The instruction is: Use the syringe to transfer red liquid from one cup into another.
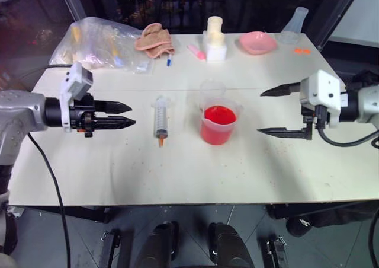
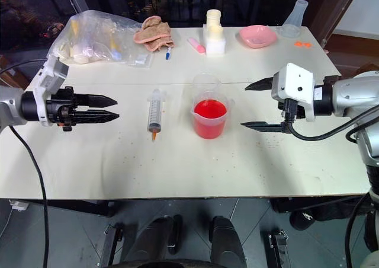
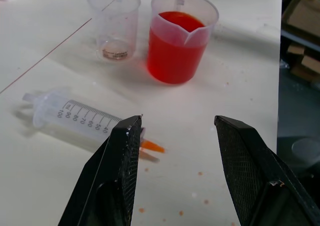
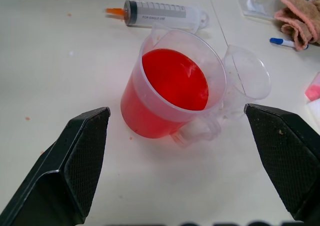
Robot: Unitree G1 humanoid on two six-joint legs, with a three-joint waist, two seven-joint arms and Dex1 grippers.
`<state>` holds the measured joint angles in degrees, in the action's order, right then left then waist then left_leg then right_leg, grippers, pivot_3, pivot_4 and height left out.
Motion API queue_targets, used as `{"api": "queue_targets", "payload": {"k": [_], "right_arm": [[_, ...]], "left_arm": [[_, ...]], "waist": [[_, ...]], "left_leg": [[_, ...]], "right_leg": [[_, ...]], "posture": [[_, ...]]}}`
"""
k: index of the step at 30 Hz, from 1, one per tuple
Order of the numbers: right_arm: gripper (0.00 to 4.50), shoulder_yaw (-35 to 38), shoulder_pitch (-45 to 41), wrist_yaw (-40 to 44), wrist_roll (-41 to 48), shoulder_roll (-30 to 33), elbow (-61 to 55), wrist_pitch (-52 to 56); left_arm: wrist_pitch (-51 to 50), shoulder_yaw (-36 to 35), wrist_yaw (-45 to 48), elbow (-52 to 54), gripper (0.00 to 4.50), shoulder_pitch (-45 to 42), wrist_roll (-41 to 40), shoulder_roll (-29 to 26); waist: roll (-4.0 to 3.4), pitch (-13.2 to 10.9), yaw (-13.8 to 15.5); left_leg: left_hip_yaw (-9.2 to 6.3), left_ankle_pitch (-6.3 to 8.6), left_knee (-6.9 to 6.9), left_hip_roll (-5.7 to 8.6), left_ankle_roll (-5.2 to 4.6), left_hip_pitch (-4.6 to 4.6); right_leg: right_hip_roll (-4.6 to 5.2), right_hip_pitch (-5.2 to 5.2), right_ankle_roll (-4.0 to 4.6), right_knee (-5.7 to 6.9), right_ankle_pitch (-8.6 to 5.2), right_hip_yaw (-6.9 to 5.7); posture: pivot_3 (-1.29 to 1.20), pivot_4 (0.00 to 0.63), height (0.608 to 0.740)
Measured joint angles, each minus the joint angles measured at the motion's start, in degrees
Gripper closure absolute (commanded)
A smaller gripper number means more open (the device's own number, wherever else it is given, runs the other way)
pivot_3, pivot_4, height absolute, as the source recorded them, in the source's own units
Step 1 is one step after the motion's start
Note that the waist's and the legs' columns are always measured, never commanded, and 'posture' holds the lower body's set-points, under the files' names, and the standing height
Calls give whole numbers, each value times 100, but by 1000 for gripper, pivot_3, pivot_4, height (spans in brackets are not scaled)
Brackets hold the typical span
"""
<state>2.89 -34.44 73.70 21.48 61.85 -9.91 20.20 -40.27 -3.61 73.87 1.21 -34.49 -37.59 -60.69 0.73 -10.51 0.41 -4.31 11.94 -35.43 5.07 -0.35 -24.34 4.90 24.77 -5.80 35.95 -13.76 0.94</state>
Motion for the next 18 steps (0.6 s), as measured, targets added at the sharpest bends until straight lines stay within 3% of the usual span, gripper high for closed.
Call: {"api": "queue_targets", "payload": {"k": [18], "right_arm": [[36,-131,-295,-17,-216,-49,239,-253]], "left_arm": [[299,247,415,-338,2056,-452,464,24]], "waist": [[-1,-1,-36]], "left_leg": [[2,-1,-13,2,0,-5]], "right_leg": [[-2,9,-12,19,7,0]], "posture": [[0,150,740]]}}
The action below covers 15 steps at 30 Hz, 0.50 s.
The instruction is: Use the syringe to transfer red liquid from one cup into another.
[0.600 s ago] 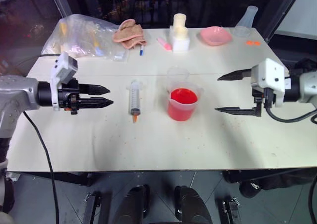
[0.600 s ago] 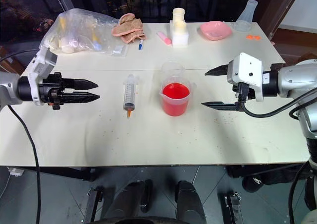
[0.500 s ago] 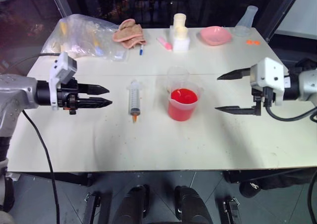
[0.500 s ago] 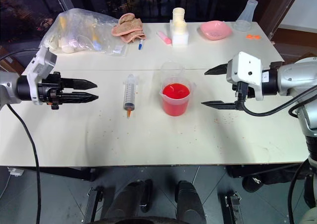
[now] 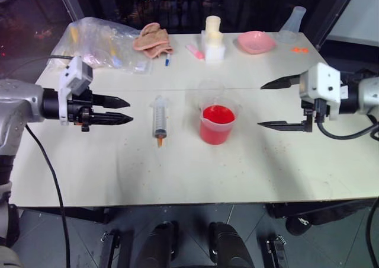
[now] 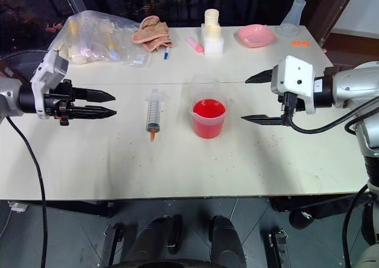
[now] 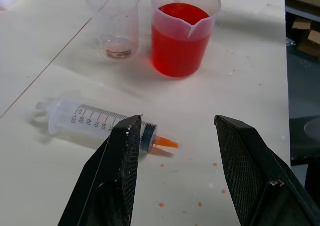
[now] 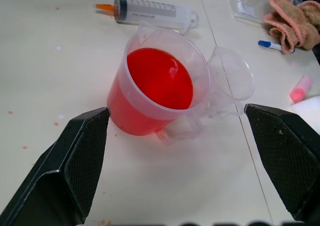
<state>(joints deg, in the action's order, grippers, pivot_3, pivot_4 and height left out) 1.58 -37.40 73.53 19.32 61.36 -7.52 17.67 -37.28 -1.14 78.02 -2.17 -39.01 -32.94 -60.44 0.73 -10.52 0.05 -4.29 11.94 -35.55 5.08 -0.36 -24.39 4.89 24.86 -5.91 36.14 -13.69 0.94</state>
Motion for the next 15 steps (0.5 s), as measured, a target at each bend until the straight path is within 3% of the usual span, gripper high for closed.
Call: {"api": "queue_targets", "payload": {"k": [11,15], "right_arm": [[36,-5,0,-74,-52,-87,3,-66],[36,-12,-2,-123,-85,-129,20,-74]], "left_arm": [[-64,32,16,-60,2056,-162,146,122],[-574,-37,-541,-98,2056,-455,55,553]], "waist": [[0,0,-61],[0,0,-64]], "left_leg": [[0,0,-10,0,-1,0],[-2,0,-25,0,-2,-1]], "right_leg": [[-2,-3,-1,6,1,-1],[-6,-6,-3,13,2,-2]], "posture": [[0,150,740],[0,150,740]]}}
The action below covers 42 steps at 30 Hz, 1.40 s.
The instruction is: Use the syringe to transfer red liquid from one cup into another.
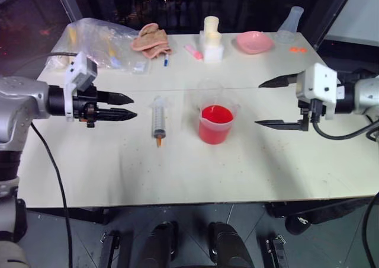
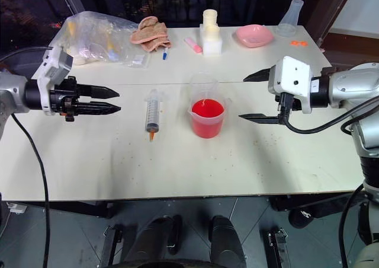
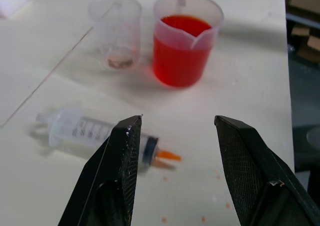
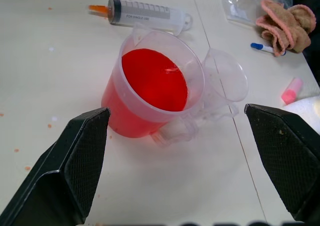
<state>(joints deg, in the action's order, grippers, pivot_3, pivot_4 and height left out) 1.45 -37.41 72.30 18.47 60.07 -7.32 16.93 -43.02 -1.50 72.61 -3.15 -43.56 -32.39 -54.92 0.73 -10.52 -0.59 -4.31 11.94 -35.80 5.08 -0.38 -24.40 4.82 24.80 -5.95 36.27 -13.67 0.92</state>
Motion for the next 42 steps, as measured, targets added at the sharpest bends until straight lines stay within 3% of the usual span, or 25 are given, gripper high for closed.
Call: {"api": "queue_targets", "payload": {"k": [3,8,12,18,22,24,33,42], "right_arm": [[36,-51,-29,-25,-20,-36,-2,9],[36,-103,-106,-107,-25,-114,-32,30],[36,-115,-98,-179,-23,-160,-49,151],[36,-110,-71,-248,-7,-170,-222,346],[36,-108,-52,-282,38,-181,-409,430],[36,-87,33,-314,45,-179,-476,521],[36,-42,249,-462,163,-173,-833,785],[36,1,403,-580,261,-164,-1049,912]], "left_arm": [[-834,-17,-744,-14,2056,-436,-134,447],[-2260,-139,-2814,-217,2056,-1532,28,1684],[-3480,-2,-4430,-1329,2056,-2758,831,2332],[-4650,579,-5830,-3694,2056,-4289,1970,3277],[-4611,163,-6613,-4727,2056,-4904,2419,3746],[-4459,-381,-7153,-5273,2056,-5049,2565,3899],[-3359,-2210,-9171,-6646,2056,-5042,2461,4187],[-2657,-2790,-10015,-7062,2056,-5041,2136,4297]], "waist": [[1,0,2],[7,-3,8],[7,-3,-8],[13,-7,10],[14,-7,-4],[13,-7,-15],[15,-8,55],[15,-8,133]], "left_leg": [[-6,4,-21,0,-5,-4],[-10,7,-42,6,-12,-4],[-4,7,-42,10,-12,1],[0,7,-44,16,-12,-2],[3,8,-40,18,-12,-2],[2,8,-39,14,-11,1],[4,9,-41,21,-9,-5],[15,9,-42,25,-9,-6]], "right_leg": [[-7,-8,-16,2,9,-3],[-12,-20,-38,2,22,-2],[-18,-18,-40,13,23,-3],[-17,-15,-43,17,23,-3],[-11,-13,-46,12,25,1],[-7,-12,-46,15,25,4],[10,-8,-53,18,29,3],[17,-7,-57,17,32,4]], "posture": [[0,150,740],[0,150,740],[0,150,740],[0,150,740],[0,150,740],[0,150,740],[0,150,740],[0,150,740]]}}
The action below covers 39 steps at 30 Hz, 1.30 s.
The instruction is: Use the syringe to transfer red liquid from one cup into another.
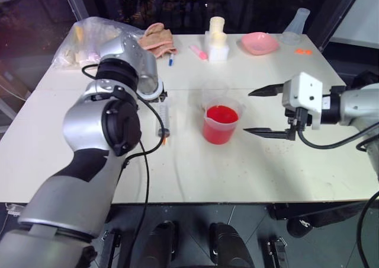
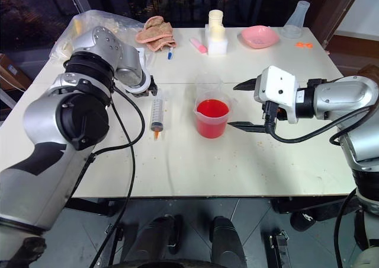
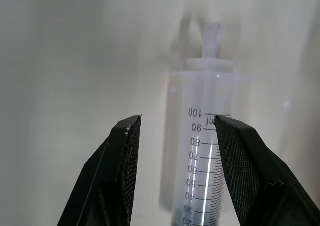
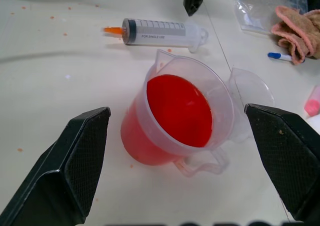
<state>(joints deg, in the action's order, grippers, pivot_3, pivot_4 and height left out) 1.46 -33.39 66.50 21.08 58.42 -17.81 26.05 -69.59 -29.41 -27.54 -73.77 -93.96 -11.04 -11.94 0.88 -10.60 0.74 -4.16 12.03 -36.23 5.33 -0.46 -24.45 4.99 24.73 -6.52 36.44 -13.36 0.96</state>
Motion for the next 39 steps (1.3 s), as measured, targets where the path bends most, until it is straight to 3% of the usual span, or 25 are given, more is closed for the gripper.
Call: {"api": "queue_targets", "payload": {"k": [2,10,39], "right_arm": [[36,56,31,-36,3,4,-23,14],[0,134,131,-107,-1,10,-53,27],[0,157,362,-370,-5,9,-220,-9]], "left_arm": [[-58,8,6,-27,2056,-1,-33,34],[-135,62,92,-36,483,-11,-97,89],[1167,-397,-638,-269,483,602,-577,418]], "waist": [[0,0,0],[0,0,-17],[1,1,-5]], "left_leg": [[0,0,0,0,0,0],[1,-1,0,-1,0,2],[8,-14,-3,-1,22,3]], "right_leg": [[0,0,0,0,0,0],[-2,1,0,2,0,1],[-1,0,-2,3,2,7]], "posture": [[0,150,740],[0,150,740],[0,150,740]]}}
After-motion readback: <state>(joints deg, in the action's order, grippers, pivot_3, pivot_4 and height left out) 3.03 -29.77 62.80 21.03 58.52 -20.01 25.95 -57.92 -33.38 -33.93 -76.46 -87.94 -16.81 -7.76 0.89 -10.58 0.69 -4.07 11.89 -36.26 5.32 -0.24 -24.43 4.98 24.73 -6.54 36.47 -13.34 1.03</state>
